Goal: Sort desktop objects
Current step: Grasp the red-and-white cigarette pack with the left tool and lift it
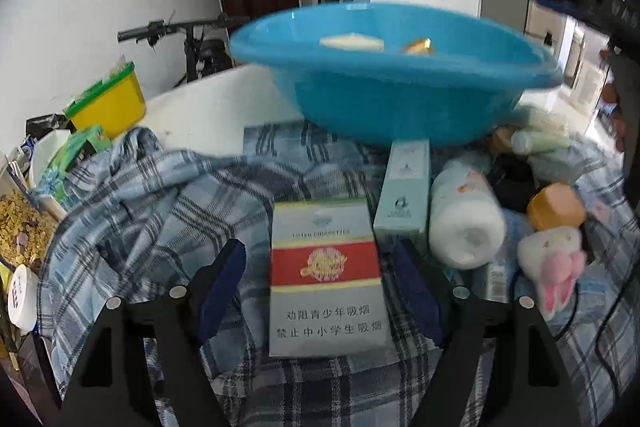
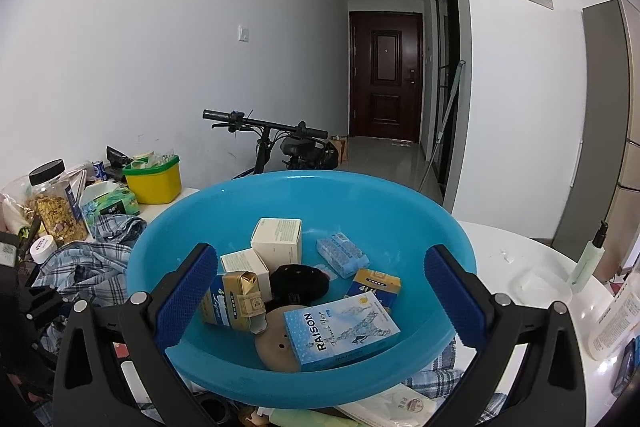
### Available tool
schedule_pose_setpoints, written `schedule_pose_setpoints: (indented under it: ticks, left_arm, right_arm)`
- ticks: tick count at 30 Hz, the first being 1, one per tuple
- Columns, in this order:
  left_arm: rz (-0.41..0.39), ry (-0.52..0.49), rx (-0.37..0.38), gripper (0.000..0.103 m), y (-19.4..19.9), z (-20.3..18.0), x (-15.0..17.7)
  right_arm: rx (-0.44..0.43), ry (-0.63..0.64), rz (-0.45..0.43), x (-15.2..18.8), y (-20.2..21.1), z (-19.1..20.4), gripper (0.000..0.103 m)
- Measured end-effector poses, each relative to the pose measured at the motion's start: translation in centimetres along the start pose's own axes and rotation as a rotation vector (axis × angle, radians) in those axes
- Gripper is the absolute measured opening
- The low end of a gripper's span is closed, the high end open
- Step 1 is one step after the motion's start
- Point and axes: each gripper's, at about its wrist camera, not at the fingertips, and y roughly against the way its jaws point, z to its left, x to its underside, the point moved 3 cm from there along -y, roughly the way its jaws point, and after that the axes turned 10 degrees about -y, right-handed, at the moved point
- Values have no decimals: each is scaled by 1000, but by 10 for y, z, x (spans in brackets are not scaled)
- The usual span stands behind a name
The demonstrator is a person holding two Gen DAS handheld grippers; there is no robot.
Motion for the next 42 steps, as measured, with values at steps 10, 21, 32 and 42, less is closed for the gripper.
schedule_pose_setpoints:
  ticks: [10,21,32,42]
  left_arm:
    - [43,3,14,59,-4,3,3]
    - [-148,28,-38,58,32,6,-9]
    - [-215,36,-49,58,48,6,-16]
    - [-212,32,-37,58,46,5,-15]
  right_arm:
    - [-3,20,0,2,-1,5,103]
    - [-17,7,-15,-1,3,5,103]
    - [-119,3,-23,-5,9,10,103]
    - [-92,8,180,22,30,-3,103]
